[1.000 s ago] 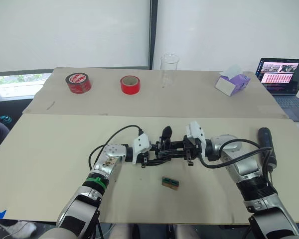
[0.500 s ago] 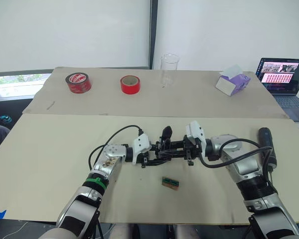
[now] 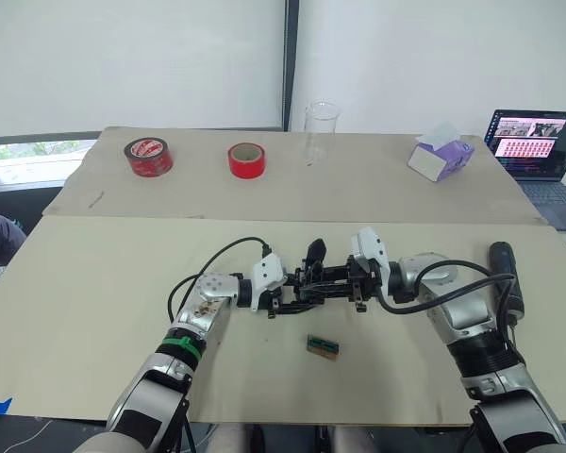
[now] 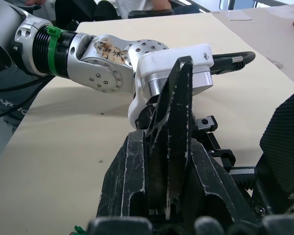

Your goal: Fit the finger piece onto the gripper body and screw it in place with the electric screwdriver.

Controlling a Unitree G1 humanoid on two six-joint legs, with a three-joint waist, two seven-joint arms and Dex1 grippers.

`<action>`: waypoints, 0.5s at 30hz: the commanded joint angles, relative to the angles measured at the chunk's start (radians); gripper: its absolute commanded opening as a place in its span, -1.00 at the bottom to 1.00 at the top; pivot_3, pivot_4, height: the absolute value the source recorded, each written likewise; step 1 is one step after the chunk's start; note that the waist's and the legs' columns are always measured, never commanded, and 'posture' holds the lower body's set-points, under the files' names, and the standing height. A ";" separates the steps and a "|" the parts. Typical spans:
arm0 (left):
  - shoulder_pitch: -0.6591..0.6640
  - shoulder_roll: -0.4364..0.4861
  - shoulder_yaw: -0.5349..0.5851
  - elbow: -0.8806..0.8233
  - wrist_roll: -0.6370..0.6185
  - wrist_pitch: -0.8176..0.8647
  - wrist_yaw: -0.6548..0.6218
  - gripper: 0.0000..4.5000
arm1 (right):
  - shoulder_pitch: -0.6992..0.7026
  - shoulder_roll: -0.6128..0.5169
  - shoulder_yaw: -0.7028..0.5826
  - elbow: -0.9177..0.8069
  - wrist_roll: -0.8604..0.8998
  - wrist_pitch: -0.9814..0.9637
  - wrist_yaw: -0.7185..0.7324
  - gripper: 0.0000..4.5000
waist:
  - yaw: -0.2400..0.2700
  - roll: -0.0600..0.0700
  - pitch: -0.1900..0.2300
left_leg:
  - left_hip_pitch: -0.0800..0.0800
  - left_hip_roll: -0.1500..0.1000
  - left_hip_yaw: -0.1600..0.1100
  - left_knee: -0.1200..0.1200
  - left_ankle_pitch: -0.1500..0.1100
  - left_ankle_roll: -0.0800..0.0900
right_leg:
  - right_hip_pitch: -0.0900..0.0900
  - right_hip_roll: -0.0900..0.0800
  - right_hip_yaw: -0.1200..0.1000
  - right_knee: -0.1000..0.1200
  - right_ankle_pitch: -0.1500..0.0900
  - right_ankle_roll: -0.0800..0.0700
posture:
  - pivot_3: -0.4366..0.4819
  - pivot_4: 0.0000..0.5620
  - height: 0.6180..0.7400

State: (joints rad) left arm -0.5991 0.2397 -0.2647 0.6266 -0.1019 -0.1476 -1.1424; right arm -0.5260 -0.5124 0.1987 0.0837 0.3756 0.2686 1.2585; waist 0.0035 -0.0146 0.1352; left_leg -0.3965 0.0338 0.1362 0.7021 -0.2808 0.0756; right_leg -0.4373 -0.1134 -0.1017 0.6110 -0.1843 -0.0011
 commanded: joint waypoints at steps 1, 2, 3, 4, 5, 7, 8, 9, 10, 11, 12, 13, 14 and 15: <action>0.043 0.016 -0.036 0.034 0.042 0.026 -0.018 0.01 | -0.005 -0.037 -0.025 0.022 -0.017 0.018 -0.006 -0.80 | 0.000 0.000 0.000 | 0.000 0.000 0.000 0.000 0.000 0.000 | 0.000 0.000 0.000 0.000 0.000 0.000 | -0.05 -0.47 1.00; 0.044 0.016 -0.036 0.034 0.042 0.026 -0.018 0.01 | -0.005 -0.038 -0.026 0.022 -0.016 0.018 -0.004 -0.80 | 0.000 0.000 0.000 | 0.000 0.000 0.000 0.000 0.000 0.000 | 0.000 0.000 0.000 0.000 0.000 0.000 | -0.05 -0.47 1.00; 0.045 0.016 -0.037 0.034 0.042 0.026 -0.018 0.01 | -0.005 -0.040 -0.025 0.022 -0.017 0.019 -0.002 -0.80 | 0.000 0.000 0.000 | 0.000 0.000 0.000 0.000 0.000 0.000 | 0.000 0.000 0.000 0.000 0.000 0.000 | -0.05 -0.47 1.00; 0.045 0.015 -0.037 0.034 0.042 0.026 -0.017 0.01 | -0.003 -0.042 -0.024 0.020 -0.016 0.020 0.001 -0.80 | 0.000 0.000 0.000 | 0.000 0.000 0.000 0.000 0.000 0.000 | 0.000 0.000 0.000 0.000 0.000 0.000 | -0.05 -0.47 1.00; 0.046 0.015 -0.037 0.034 0.042 0.027 -0.017 0.01 | -0.002 -0.044 -0.024 0.018 -0.014 0.022 0.004 -0.80 | 0.000 0.000 0.000 | 0.000 0.000 0.000 0.000 0.000 0.000 | 0.000 0.000 0.000 0.000 0.000 0.000 | -0.05 -0.47 1.00; 0.046 0.014 -0.037 0.033 0.042 0.027 -0.015 0.01 | 0.003 -0.050 -0.021 0.005 -0.010 0.031 0.009 -0.80 | 0.000 0.000 0.000 | 0.000 0.000 0.000 0.000 0.000 0.000 | 0.000 0.000 0.000 0.000 0.000 0.000 | -0.05 -0.47 1.00; 0.047 0.013 -0.037 0.033 0.042 0.027 -0.015 0.01 | 0.005 -0.052 -0.021 0.001 -0.008 0.033 0.010 -0.80 | 0.001 0.000 0.000 | 0.000 0.000 0.000 0.000 0.000 0.000 | 0.000 0.000 0.000 0.000 0.000 0.000 | -0.05 -0.47 1.00; 0.047 0.013 -0.036 0.033 0.042 0.027 -0.014 0.01 | 0.006 -0.053 -0.020 -0.004 -0.007 0.037 0.011 -0.80 | 0.001 0.000 0.000 | 0.000 0.000 0.000 0.000 0.000 0.000 | 0.000 0.000 0.000 0.000 0.000 0.000 | -0.05 -0.47 1.00; 0.048 0.014 -0.036 0.033 0.042 0.027 -0.014 0.01 | 0.007 -0.055 -0.020 -0.009 -0.005 0.041 0.012 -0.80 | 0.001 0.000 0.000 | 0.000 0.000 0.000 0.000 0.000 0.000 | 0.000 0.000 0.000 0.000 0.000 0.000 | -0.05 -0.47 1.00; 0.049 0.014 -0.036 0.033 0.042 0.027 -0.013 0.01 | 0.007 -0.056 -0.020 -0.013 -0.004 0.045 0.012 -0.80 | 0.002 0.000 0.000 | 0.000 0.000 0.000 0.000 0.000 0.000 | 0.000 0.000 0.000 0.000 0.000 0.000 | -0.05 -0.47 1.00; 0.050 0.013 -0.036 0.032 0.042 0.027 -0.012 0.01 | 0.008 -0.058 -0.020 -0.017 -0.003 0.048 0.014 -0.80 | 0.002 0.000 0.000 | 0.000 0.000 0.000 0.000 0.000 0.000 | 0.000 0.000 0.000 0.000 0.000 0.000 | -0.05 -0.47 1.00; 0.051 0.013 -0.036 0.031 0.042 0.028 -0.011 0.01 | 0.008 -0.060 -0.021 -0.020 -0.002 0.051 0.014 -0.80 | 0.003 0.000 0.000 | 0.000 0.000 0.000 0.000 0.000 0.000 | -0.001 0.000 0.000 0.000 0.000 0.000 | -0.05 -0.47 1.00; 0.052 0.013 -0.035 0.030 0.042 0.028 -0.010 0.01 | 0.008 -0.063 -0.023 -0.024 0.001 0.055 0.015 -0.80 | 0.003 0.000 0.000 | -0.001 0.000 0.000 0.000 0.000 0.000 | -0.001 0.000 0.000 0.000 0.000 0.000 | -0.05 -0.47 1.00; 0.053 0.013 -0.034 0.029 0.041 0.028 -0.009 0.01 | 0.008 -0.066 -0.024 -0.028 0.003 0.059 0.016 -0.80 | 0.003 0.000 0.000 | -0.001 0.000 0.000 0.000 0.000 0.000 | -0.001 0.000 0.000 0.000 0.000 0.000 | -0.05 -0.47 1.00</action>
State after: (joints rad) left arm -0.5890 0.2321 -0.2657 0.6219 -0.1020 -0.1476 -1.1322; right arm -0.5289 -0.5438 0.1983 0.0598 0.3827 0.3050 1.2676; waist 0.0067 -0.0146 0.1352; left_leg -0.3971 0.0338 0.1362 0.7019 -0.2809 0.0757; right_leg -0.4381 -0.1139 -0.1019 0.6108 -0.1843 -0.0011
